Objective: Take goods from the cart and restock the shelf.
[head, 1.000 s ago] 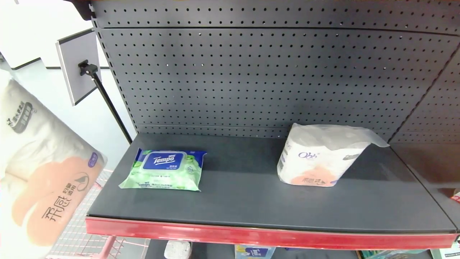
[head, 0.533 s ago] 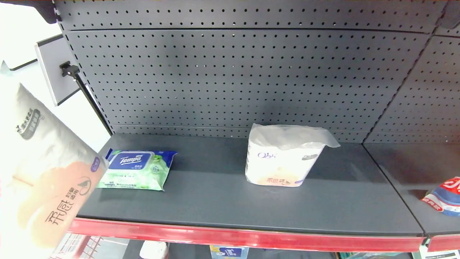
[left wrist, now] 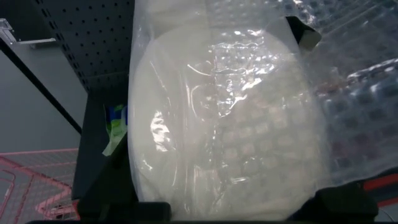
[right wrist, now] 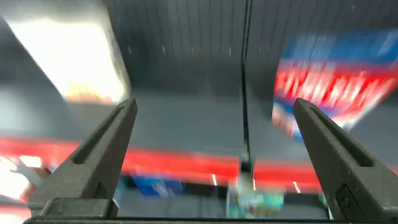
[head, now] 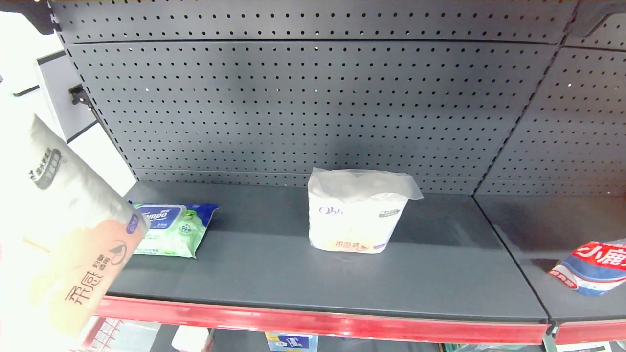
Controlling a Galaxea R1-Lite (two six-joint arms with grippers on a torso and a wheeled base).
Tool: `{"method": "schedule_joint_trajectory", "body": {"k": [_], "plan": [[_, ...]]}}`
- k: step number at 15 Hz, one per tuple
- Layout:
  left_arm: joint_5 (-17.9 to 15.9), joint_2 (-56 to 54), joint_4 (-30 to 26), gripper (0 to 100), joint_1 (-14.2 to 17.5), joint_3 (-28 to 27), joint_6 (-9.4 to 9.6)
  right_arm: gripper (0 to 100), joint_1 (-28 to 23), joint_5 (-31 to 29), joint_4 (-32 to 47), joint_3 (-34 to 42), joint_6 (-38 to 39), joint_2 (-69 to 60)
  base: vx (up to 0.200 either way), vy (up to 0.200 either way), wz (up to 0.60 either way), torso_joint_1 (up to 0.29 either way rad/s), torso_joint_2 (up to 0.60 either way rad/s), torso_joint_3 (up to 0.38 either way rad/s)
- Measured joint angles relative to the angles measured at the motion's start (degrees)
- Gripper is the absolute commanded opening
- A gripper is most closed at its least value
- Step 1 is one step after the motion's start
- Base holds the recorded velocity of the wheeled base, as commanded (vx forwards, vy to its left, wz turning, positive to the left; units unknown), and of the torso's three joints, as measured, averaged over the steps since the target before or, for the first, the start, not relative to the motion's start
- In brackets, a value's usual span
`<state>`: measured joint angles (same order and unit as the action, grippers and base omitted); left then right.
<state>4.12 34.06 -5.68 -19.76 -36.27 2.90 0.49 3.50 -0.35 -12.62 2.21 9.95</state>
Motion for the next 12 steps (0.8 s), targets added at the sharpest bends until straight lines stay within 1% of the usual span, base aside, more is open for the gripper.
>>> {"method": "schedule_joint_trajectory", "body": {"k": [2,3,4,5,7,9,12], "plan": [[-1.08,1.29,0.46,0,-0.02,-0.44,-0.17,100,1.02,1.61,-0.73,-9.29,0.41,11.11,0.0,0.0,0.0,0.0,0.0,0.0],[-3.22,2.16,1.83,0,-0.02,-0.85,-0.55,100,2.26,3.86,-1.8,-13.15,-0.54,17.31,0.0,0.0,0.0,0.0,0.0,0.0],[-6.5,3.1,3.22,0,-0.02,-0.99,-0.99,100,3.86,7.53,-3.23,-15.71,-1.5,23.15,0.0,0.0,0.0,0.0,0.0,0.0],[-8.03,3.91,3.94,0,-0.07,-1.07,-1.23,100,5.46,12.12,-4.89,-17.46,-2.67,28.92,0.0,0.0,0.0,0.0,0.0,0.0],[-7.84,5.4,4.01,0,0.04,-1.07,-1.02,100,8.0,20.14,-7.98,-19.79,-5.62,39.74,0.0,0.0,0.0,0.0,0.0,0.0],[-8.14,6.79,4.01,0,0.0,-1.19,-1.02,100,9.13,27.83,-11.87,-20.81,-8.52,49.73,0.0,0.0,0.0,0.0,0.0,0.0],[-9.51,8.47,4.05,0,0.0,-2.21,-1.05,100,9.29,35.8,-18.97,-21.18,-15.34,62.21,0.0,0.0,0.0,0.0,0.0,0.0]]}}
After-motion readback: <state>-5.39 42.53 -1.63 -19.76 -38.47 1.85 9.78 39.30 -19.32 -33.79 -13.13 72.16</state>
